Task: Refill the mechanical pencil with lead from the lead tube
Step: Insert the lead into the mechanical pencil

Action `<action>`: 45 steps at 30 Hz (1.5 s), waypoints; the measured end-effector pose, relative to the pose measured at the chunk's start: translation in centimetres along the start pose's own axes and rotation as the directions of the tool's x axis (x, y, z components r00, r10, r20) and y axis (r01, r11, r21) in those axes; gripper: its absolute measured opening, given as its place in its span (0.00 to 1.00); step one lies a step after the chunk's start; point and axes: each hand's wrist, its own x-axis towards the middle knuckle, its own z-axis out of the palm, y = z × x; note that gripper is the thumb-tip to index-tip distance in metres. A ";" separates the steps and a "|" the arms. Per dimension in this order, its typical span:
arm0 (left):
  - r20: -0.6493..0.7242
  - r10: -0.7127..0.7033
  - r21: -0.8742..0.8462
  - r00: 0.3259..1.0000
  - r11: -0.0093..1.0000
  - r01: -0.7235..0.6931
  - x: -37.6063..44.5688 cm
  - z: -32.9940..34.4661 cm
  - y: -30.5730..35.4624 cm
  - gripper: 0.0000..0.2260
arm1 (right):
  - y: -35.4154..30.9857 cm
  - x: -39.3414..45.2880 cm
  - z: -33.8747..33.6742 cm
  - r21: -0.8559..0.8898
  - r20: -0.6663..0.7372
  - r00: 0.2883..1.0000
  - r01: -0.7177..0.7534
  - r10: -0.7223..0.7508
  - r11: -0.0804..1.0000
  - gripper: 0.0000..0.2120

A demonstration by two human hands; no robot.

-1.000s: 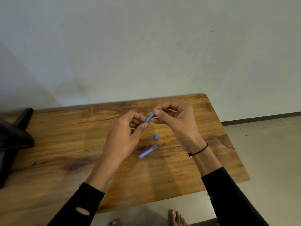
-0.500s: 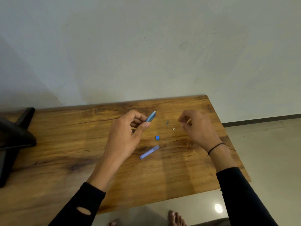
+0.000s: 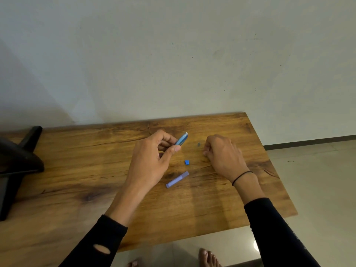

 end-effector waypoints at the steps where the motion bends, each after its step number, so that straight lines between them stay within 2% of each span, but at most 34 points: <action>1: 0.006 -0.004 0.016 1.000 1.000 0.004 0.0 0.0 0.0 0.07 | 0.1 0.1 -0.1 0.040 0.010 1.000 -0.017 0.016 0.999 0.04; 3: 0.021 -0.008 0.054 1.000 0.999 0.007 0.0 0.0 0.0 0.06 | -0.1 0.4 -0.7 0.265 0.014 0.999 -0.050 0.048 0.963 0.04; 4: 0.026 -0.009 0.072 1.000 0.997 0.007 0.0 0.0 0.0 0.06 | -0.3 0.4 -1.1 0.433 0.008 0.999 -0.052 0.054 0.900 0.05; 6: 0.031 -0.006 0.104 1.000 0.995 0.002 0.0 0.1 0.1 0.06 | -1.2 0.3 -2.0 0.728 -0.030 0.999 -0.003 0.036 0.685 0.06; 8: 0.035 -0.004 0.130 0.999 0.992 -0.001 0.1 0.2 0.2 0.06 | -2.1 0.0 -2.6 0.881 -0.057 0.998 0.047 0.006 0.470 0.05; 10: 0.045 -0.011 0.153 0.999 0.988 0.004 0.1 0.3 0.2 0.06 | -2.7 -0.3 -2.9 0.929 -0.056 0.998 0.060 -0.022 0.366 0.04; 23: 0.050 -0.019 0.193 0.999 0.981 0.009 0.0 0.2 0.3 0.06 | -3.4 -0.5 -3.2 0.884 -0.069 0.994 0.098 -0.081 0.458 0.08; 29: 0.049 -0.035 0.214 0.998 0.977 0.024 -0.1 0.1 0.4 0.07 | -3.4 -0.5 -2.9 0.852 -0.071 0.994 0.104 -0.083 0.513 0.05; 36: 0.036 -0.038 0.205 0.999 0.978 0.030 -0.1 0.1 0.6 0.07 | -3.6 -0.4 -2.7 0.867 -0.088 0.994 0.105 -0.058 0.488 0.06; 41: 0.025 -0.035 0.185 0.999 0.982 0.029 -0.1 0.1 0.6 0.06 | -3.6 -0.4 -2.6 0.924 -0.027 0.998 0.044 -0.051 0.380 0.06; 45: 0.016 0.010 0.270 1.000 0.963 -0.014 -0.2 -0.1 0.5 0.06 | -3.6 -0.4 -2.3 0.911 0.025 0.997 0.005 -0.068 0.413 0.06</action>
